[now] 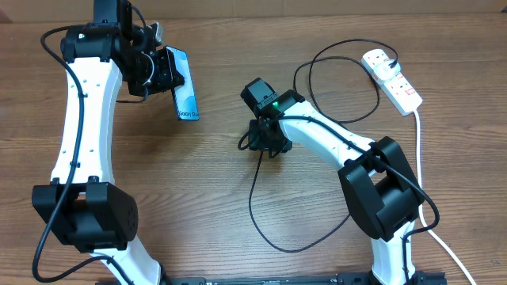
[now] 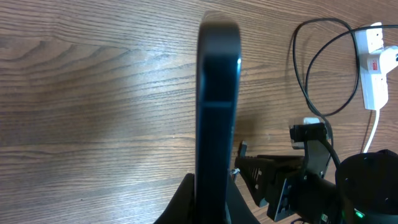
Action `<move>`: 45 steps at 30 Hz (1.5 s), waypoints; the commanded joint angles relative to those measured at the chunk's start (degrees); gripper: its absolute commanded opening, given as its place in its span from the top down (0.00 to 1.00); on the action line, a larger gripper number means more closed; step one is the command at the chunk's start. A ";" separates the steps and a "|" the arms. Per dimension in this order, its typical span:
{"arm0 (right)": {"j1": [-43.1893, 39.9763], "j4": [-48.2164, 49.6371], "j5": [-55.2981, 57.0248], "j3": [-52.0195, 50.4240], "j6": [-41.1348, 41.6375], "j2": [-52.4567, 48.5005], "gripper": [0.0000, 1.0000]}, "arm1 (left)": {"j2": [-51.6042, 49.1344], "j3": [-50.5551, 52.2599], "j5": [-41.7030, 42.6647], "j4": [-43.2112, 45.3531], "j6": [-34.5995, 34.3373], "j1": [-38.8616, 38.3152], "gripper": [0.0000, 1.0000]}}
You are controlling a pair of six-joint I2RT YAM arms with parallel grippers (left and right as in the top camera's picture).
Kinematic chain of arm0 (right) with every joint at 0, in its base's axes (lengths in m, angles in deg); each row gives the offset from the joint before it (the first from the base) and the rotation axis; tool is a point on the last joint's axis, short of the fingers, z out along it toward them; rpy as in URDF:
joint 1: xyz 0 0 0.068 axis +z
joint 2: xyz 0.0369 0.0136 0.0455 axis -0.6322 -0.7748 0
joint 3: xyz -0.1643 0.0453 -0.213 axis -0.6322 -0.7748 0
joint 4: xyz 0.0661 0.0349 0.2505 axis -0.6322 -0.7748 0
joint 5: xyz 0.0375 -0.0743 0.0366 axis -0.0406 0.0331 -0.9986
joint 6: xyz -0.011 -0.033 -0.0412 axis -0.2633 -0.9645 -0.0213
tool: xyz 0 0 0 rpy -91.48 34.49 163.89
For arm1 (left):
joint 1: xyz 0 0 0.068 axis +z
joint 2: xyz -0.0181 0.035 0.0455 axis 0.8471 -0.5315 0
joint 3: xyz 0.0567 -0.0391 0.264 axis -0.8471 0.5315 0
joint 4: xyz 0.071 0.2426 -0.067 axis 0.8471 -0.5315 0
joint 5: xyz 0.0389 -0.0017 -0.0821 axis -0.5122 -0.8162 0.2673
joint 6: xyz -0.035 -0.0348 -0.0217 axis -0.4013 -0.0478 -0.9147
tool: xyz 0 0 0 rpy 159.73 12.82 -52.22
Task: Plug charger to phone and switch on socket
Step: 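Grasp the USB-C plug of the black cable with the right gripper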
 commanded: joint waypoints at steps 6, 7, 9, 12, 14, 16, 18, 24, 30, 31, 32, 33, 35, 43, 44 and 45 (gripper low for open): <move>-0.26 1.07 0.94 -0.02 1.66 -2.32 0.55 | 0.83 -1.11 0.31 0.22 -0.96 0.22 0.96; -0.26 1.22 0.92 -0.02 2.25 -2.75 0.56 | 0.83 -1.11 0.31 0.22 -0.96 0.22 0.96; -0.26 1.53 0.57 -0.02 2.29 -3.41 0.57 | 0.83 -1.11 0.33 0.22 -0.96 0.22 0.96; -0.26 1.51 0.59 -0.02 2.29 -3.61 0.60 | 0.83 -1.11 0.33 0.24 -0.94 0.22 0.96; -0.26 1.46 0.61 -0.04 2.56 -3.74 0.62 | 0.83 -1.11 0.33 0.28 -0.96 0.22 0.96; -0.26 1.27 0.68 -0.04 2.97 -4.07 0.65 | 0.83 -1.11 0.31 0.28 -0.94 0.22 0.96; -0.26 1.18 0.74 -0.02 2.99 -4.37 0.67 | 0.83 -1.11 0.31 0.28 -0.94 0.22 0.96; -0.26 1.38 0.48 -0.02 3.96 -4.42 0.76 | 0.83 -1.11 0.31 0.28 -0.92 0.22 0.96; -0.26 1.95 -0.79 -0.02 4.26 -4.42 0.85 | 0.83 -1.11 0.31 0.28 -0.72 0.22 0.96; -0.26 1.99 -0.79 -0.02 4.26 -4.42 0.85 | 0.83 -1.11 0.31 0.28 -0.72 0.22 0.96; -0.26 2.01 -0.79 -0.02 4.26 -4.42 0.87 | 0.83 -1.11 0.31 0.26 -0.74 0.22 0.96; -0.26 2.01 -0.79 -0.02 4.26 -4.42 0.90 | 0.83 -1.11 0.31 0.26 -0.72 0.22 0.96; -0.26 2.01 -0.85 -0.02 4.26 -4.42 0.93 | 0.83 -1.11 0.31 0.26 -0.74 0.22 0.96; -0.90 1.57 -5.25 1.92 2.05 -4.35 0.96 | 0.83 -1.11 1.25 0.26 -0.72 0.22 0.96; -1.31 0.79 -6.69 3.19 1.60 -4.33 0.96 | 0.83 -1.11 3.87 0.28 0.20 0.22 0.96; -1.64 0.33 -7.52 3.93 1.57 -4.22 0.96 | 0.83 -1.11 6.49 0.31 1.60 0.22 0.96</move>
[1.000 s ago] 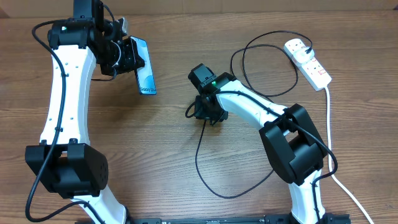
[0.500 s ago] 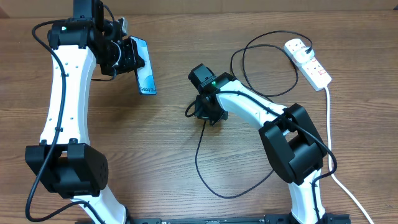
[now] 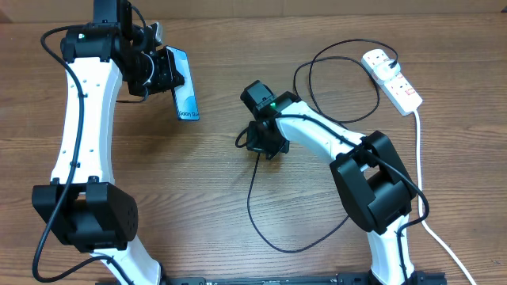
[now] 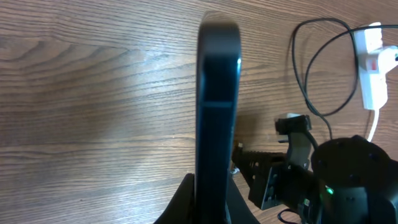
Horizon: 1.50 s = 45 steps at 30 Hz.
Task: Plug charger to phone and switch on socket
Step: 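Grasp the USB-C plug of the black cable with the right gripper, then lift the plug with the right gripper toward the phone's bottom port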
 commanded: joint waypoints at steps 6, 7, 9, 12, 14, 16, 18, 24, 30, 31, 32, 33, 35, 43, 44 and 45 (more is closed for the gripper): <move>-4.37 -1.51 -20.55 7.17 -10.97 2.62 0.96 | 0.83 -1.11 25.46 0.26 7.45 1.20 0.96; -5.05 -1.92 -23.82 7.58 -13.27 3.61 0.96 | 0.83 -1.11 27.87 0.24 7.45 1.62 0.96; -6.73 -3.34 -30.69 8.09 -18.03 6.16 0.96 | 0.83 -1.11 32.30 0.24 7.43 2.58 0.96; -9.29 -6.56 -36.87 8.11 -23.12 10.75 0.96 | 0.83 -1.11 40.39 0.31 7.43 4.44 0.96; -10.67 -9.29 -39.26 8.11 -26.32 13.62 0.96 | 0.83 -1.11 44.78 0.70 7.43 5.68 0.96; -11.67 -12.41 -43.63 8.11 -31.63 16.46 0.96 | 0.83 -1.11 48.54 0.87 7.41 6.86 0.96; -11.76 -15.23 -49.92 8.11 -37.90 18.97 0.96 | 0.83 -1.11 53.35 0.74 7.41 7.72 0.96; -9.33 -16.63 -57.24 8.11 -41.83 22.80 0.96 | 0.83 -1.11 60.26 0.72 6.38 7.72 0.96; -6.25 -12.13 -57.22 8.11 -40.83 24.55 0.96 | 0.83 -1.11 61.88 0.76 3.30 7.72 0.96; -6.05 -11.02 -57.20 8.11 -39.56 24.55 0.96 | 0.83 -1.11 62.18 0.74 3.30 7.69 0.96; -5.92 -9.90 -57.20 8.11 -38.21 24.55 0.96 | 0.83 -1.11 62.20 0.74 3.30 7.67 0.96; -5.90 -8.74 -57.20 8.11 -36.83 24.55 0.96 | 0.83 -1.11 62.18 0.74 3.30 7.65 0.96; -5.90 -5.92 -57.20 8.11 -33.92 24.55 0.96 | 0.83 -1.11 62.23 0.72 3.28 7.50 0.96; -5.90 4.81 -57.20 8.11 -23.41 24.55 0.96 | 0.83 -1.11 65.75 1.42 3.23 7.04 0.96; -5.90 5.53 -57.22 8.11 -22.49 24.55 0.96 | 0.83 -1.11 66.25 1.60 3.23 7.04 0.96; -5.90 6.19 -57.20 8.11 -21.51 24.55 0.96 | 0.83 -1.11 66.49 1.62 3.23 7.04 0.96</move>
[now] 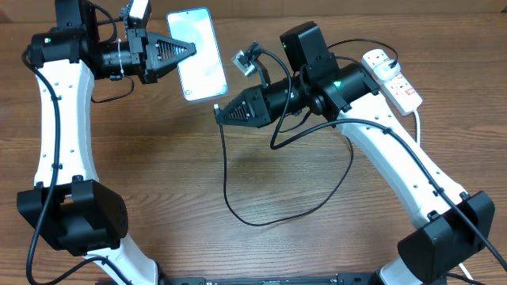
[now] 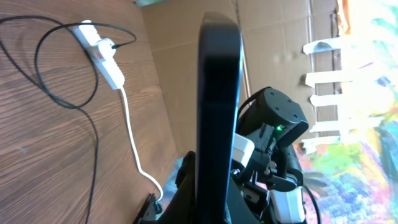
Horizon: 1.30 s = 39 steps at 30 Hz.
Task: Plug charger to phone and switch on socket
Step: 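Lift the plug with the right gripper toward the phone's bottom port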
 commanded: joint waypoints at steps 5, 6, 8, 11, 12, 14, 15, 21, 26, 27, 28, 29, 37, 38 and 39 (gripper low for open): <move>0.11 2.67 -2.08 1.20 8.26 1.97 0.96 | 0.83 -1.11 5.44 0.35 -0.42 -0.70 0.96; 0.11 2.67 -2.91 1.20 8.26 1.99 0.96 | 0.83 -1.11 5.44 0.37 -0.42 -0.70 0.96; 0.11 2.73 -4.24 1.20 8.26 1.99 0.96 | 0.83 -1.11 5.44 0.35 -0.42 -0.70 0.96; 0.11 2.75 -4.59 1.20 8.35 1.99 0.96 | 0.83 -1.11 5.44 0.35 -0.42 -0.70 0.96; 0.15 2.75 -4.59 1.20 8.57 1.99 0.96 | 0.83 -1.11 5.42 0.35 -0.42 -0.70 0.96; 0.17 2.75 -4.76 1.20 10.03 1.99 0.96 | 0.83 -1.11 5.14 0.35 -0.42 -0.70 0.96; 0.17 2.95 -5.55 1.20 9.99 1.99 0.96 | 0.83 -1.11 5.09 0.37 -0.42 -0.70 0.96; 0.17 3.17 -6.16 1.20 10.19 1.99 0.96 | 0.83 -1.11 5.03 0.52 -0.42 -0.72 0.96; 1.18 6.49 -6.08 1.20 12.74 1.99 0.96 | 0.83 -1.11 5.01 0.52 -0.42 -1.01 0.96; 1.46 7.32 -6.08 1.20 12.85 1.97 0.96 | 0.83 -1.11 5.01 0.52 -0.39 -1.07 0.96; 1.73 7.91 -6.01 1.20 12.85 1.97 0.96 | 0.83 -1.11 4.98 0.52 -0.39 -1.20 0.96; 1.95 8.33 -5.73 1.20 13.00 1.97 0.96 | 0.83 -1.11 5.01 0.50 -0.42 -1.36 0.96; 1.95 8.28 -3.37 1.20 14.23 1.97 0.96 | 0.83 -1.11 5.01 0.52 -0.81 -1.53 0.96; 1.88 8.09 -2.95 1.20 14.25 1.97 0.96 | 0.83 -1.11 5.01 0.52 -0.79 -1.53 0.96; 1.84 7.82 -2.43 1.20 14.23 1.97 0.96 | 0.83 -1.11 5.01 0.52 -0.81 -1.51 0.96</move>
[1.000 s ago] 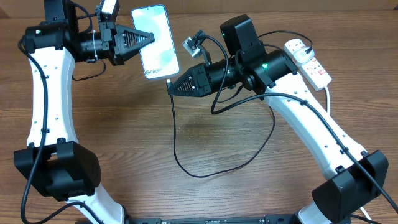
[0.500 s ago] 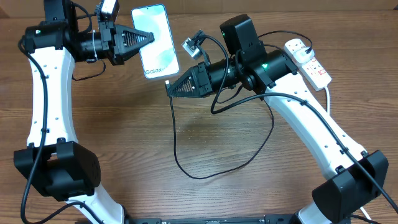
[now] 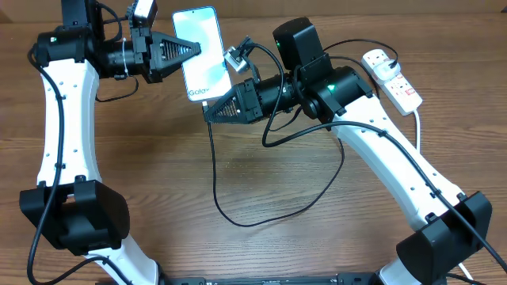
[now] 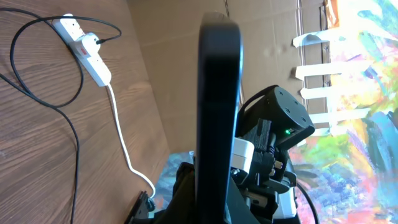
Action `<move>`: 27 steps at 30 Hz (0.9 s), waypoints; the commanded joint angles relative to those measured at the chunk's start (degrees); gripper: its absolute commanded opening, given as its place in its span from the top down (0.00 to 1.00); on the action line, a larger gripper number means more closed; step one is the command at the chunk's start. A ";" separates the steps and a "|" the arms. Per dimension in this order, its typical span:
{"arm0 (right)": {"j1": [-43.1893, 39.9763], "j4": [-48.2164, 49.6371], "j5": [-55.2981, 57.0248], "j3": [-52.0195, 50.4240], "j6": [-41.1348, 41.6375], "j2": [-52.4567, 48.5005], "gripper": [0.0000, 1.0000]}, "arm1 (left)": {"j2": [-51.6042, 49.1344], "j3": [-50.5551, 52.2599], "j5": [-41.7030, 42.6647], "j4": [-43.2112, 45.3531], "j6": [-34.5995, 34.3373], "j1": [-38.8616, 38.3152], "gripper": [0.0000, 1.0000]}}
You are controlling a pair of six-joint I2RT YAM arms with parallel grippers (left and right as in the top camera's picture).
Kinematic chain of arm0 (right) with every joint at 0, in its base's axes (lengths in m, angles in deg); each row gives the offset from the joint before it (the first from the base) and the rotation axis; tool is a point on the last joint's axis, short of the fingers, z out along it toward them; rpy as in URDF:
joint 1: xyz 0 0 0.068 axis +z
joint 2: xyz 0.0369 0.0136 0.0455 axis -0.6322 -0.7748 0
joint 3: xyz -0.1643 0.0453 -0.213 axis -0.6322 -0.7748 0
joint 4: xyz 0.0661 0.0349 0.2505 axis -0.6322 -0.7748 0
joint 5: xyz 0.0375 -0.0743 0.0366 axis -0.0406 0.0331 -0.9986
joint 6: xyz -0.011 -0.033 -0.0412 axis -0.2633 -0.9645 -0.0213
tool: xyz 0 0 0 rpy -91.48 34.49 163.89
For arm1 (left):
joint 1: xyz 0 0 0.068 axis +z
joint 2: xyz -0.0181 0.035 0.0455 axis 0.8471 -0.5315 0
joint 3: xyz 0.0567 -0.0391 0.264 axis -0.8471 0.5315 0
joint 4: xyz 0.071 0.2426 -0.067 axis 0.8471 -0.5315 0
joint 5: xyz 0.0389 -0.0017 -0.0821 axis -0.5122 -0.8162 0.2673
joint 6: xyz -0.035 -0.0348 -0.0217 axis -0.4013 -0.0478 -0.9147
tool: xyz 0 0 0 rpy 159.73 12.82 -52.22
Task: Plug charger to phone and switch on socket
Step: 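Lift the plug with the right gripper toward the phone's bottom port, then align the USB-C plug under the phone held by the left gripper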
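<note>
My left gripper (image 3: 192, 49) is shut on the phone (image 3: 202, 54), held high above the table with its lit white screen facing up. In the left wrist view the phone (image 4: 217, 106) shows edge-on between the fingers. My right gripper (image 3: 211, 112) is shut on the charger plug, whose tip sits right at the phone's lower edge; whether it is seated I cannot tell. The black cable (image 3: 215, 170) hangs from it, loops over the table and runs to the white socket strip (image 3: 391, 77) at the far right, also seen as the socket strip (image 4: 84, 51).
The strip's white lead (image 3: 428, 198) runs down the right side of the wooden table (image 3: 142, 190). Cardboard backs the table's far edge. Both arms are raised over the table's upper middle.
My right gripper has moved left and slightly down, bringing the plug from just right of the phone's lower end to right against it. The phone has tilted slightly; the left arm barely moved.
The left gripper held the phone on edge low over the table while the right gripper was down on the cable's plug end. Later both were raised, phone screen up and plug lifted beside it. Now the plug meets the phone's lower edge.
</note>
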 commanded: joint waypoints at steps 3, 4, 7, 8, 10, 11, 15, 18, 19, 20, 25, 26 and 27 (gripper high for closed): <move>-0.07 -0.24 1.49 1.20 0.39 1.95 0.96 | 0.83 -1.11 3.02 0.26 -0.72 0.02 0.96; -0.13 -0.22 1.49 1.20 0.39 1.95 0.96 | 0.83 -1.11 3.02 0.28 -1.05 0.07 0.96; -0.39 -0.24 1.44 1.20 0.39 1.95 0.96 | 0.83 -1.11 2.99 0.31 -1.05 0.13 0.96; -0.68 -0.26 1.42 1.20 0.39 1.95 0.96 | 0.83 -1.11 2.97 0.35 -1.05 0.15 0.96; -1.25 -0.22 0.79 1.20 0.42 1.95 0.96 | 0.83 -1.11 2.97 0.42 -1.05 0.33 0.96; -1.51 -0.22 0.31 1.20 0.39 1.95 0.96 | 0.83 -1.11 2.91 0.48 -1.05 0.39 0.96; -1.92 -0.22 -1.49 1.20 0.37 1.95 0.96 | 0.83 -1.11 -1.38 0.48 -3.45 0.39 0.96; -1.92 -0.26 -1.92 1.20 0.37 1.95 0.96 | 0.83 -1.11 -2.54 0.81 -3.63 0.39 0.96; -1.92 -0.26 -1.90 1.20 0.35 1.95 0.96 | 0.83 -1.11 -2.54 0.96 -3.63 0.39 0.96; -1.92 -0.26 -1.86 1.20 0.33 1.95 0.96 | 0.83 -1.11 -2.49 1.14 -3.74 0.39 0.96; -1.95 -0.31 -1.51 1.20 0.13 1.95 0.96 | 0.83 -1.11 -2.10 1.79 -5.16 0.39 0.96; -1.95 -0.48 -0.96 1.20 0.07 1.95 0.96 | 0.83 -1.11 -2.08 1.77 -5.16 0.39 0.96; -1.95 -0.85 0.28 1.20 -0.04 1.95 0.96 | 0.83 -1.11 -2.08 1.79 -5.18 0.39 0.96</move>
